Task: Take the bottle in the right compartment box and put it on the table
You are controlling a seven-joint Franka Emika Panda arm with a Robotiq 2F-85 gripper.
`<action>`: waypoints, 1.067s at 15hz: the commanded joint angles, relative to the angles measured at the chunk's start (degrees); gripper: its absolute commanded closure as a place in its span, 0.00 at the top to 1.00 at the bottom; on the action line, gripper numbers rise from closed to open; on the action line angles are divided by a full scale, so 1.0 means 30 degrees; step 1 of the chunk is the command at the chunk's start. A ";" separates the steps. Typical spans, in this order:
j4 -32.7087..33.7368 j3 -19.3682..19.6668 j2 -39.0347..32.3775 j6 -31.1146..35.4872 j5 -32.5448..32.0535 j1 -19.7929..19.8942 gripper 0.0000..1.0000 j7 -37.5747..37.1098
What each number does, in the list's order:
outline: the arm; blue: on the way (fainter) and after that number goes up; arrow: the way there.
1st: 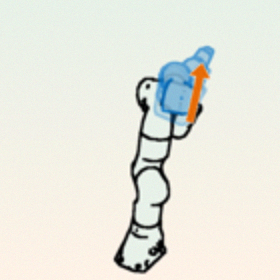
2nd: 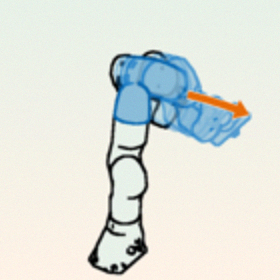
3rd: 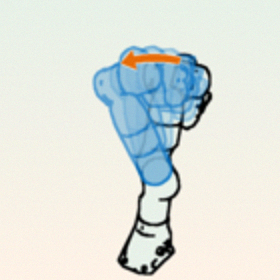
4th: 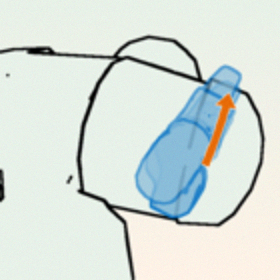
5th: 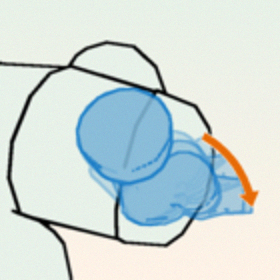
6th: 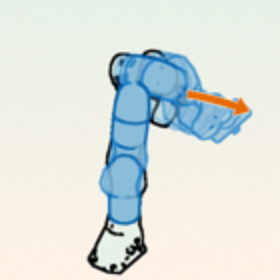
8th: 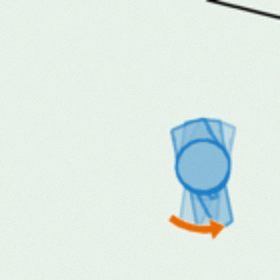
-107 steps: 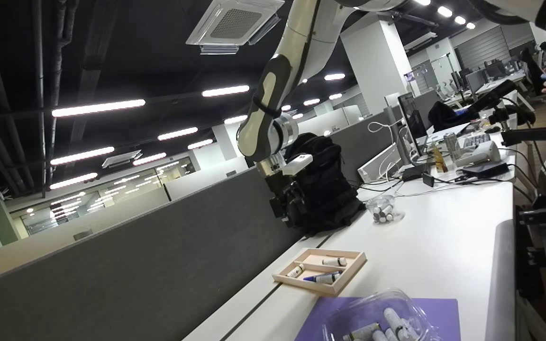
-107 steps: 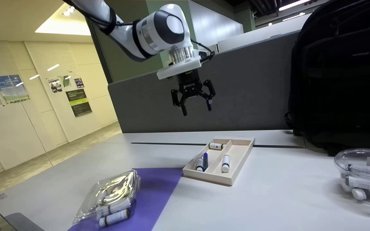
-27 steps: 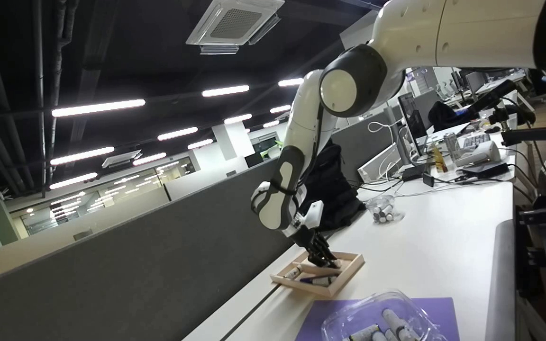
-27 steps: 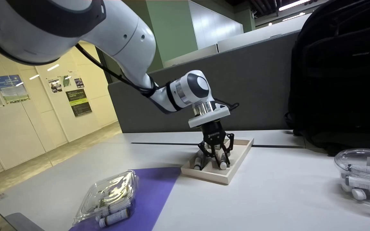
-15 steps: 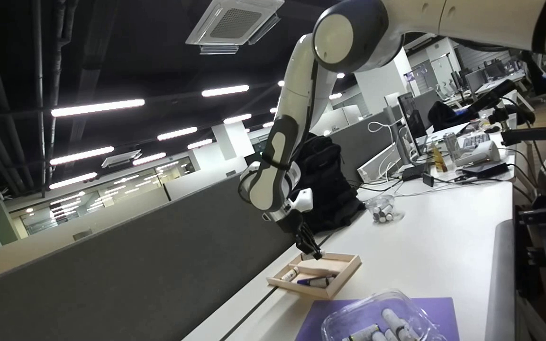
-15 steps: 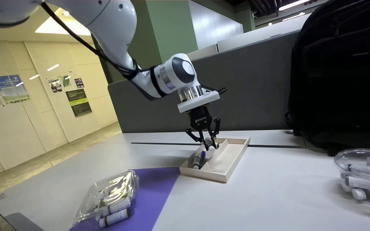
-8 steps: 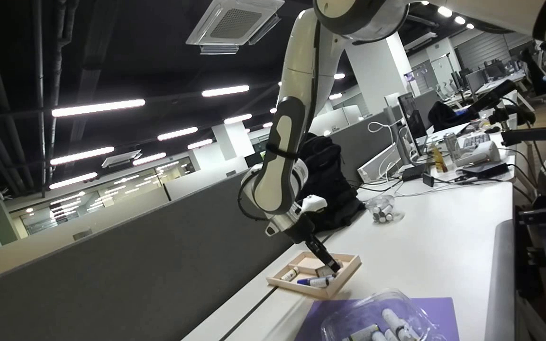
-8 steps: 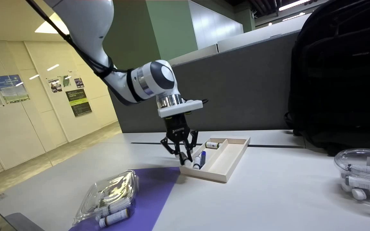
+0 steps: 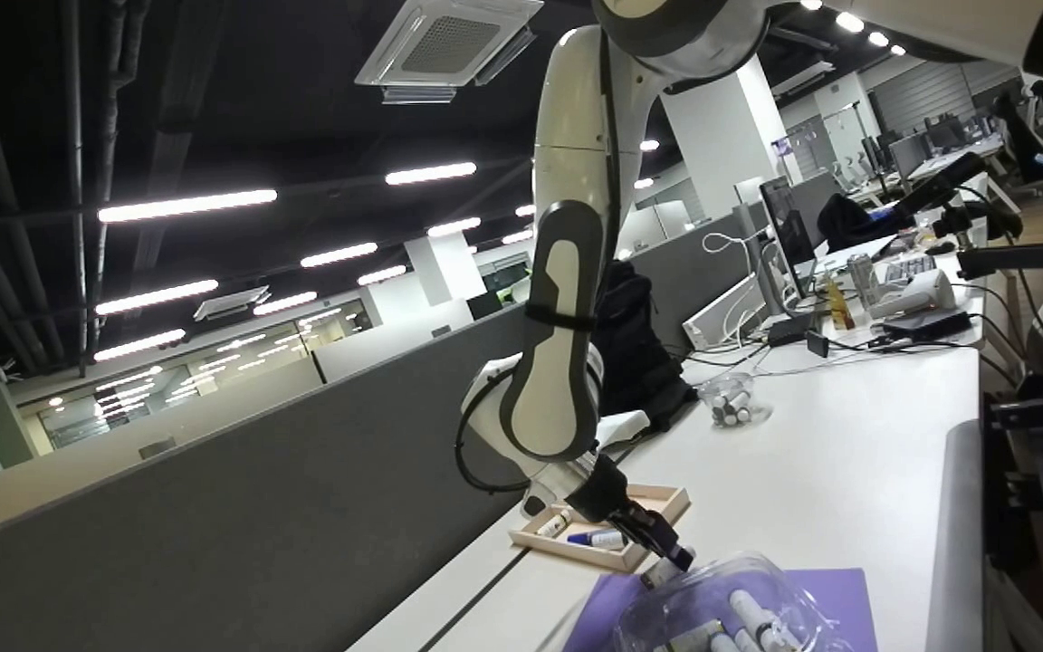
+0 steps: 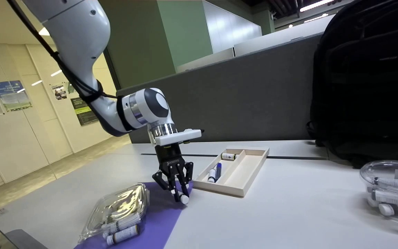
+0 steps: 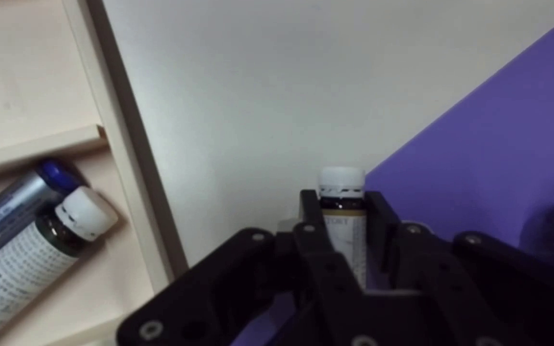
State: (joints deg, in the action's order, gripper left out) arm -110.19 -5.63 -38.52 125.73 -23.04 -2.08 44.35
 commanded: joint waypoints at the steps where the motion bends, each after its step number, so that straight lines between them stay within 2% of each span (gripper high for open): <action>1: -0.0683 0.0010 0.0397 0.0744 -0.0986 -0.0566 0.07 0.0099; 2: -0.0733 0.0019 0.0443 0.0901 -0.1130 -0.0697 0.16 0.0056; 3: -0.0754 0.0011 0.0535 0.1016 -0.1161 -0.0758 0.52 0.0024; 5: -0.0770 -0.0022 0.0751 0.1069 -0.1059 -0.0797 0.58 0.0033; 9: -0.1117 -0.0373 0.1947 0.0630 -0.0119 -0.0361 0.86 0.0469; 11: -0.1000 -0.0594 0.3031 -0.1030 0.0999 -0.0093 0.98 0.0726; 16: -0.1078 -0.0656 0.6546 -0.4161 0.4238 0.0667 1.00 0.0984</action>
State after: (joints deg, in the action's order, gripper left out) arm -111.05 -7.08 -26.19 116.69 -14.86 -2.03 47.02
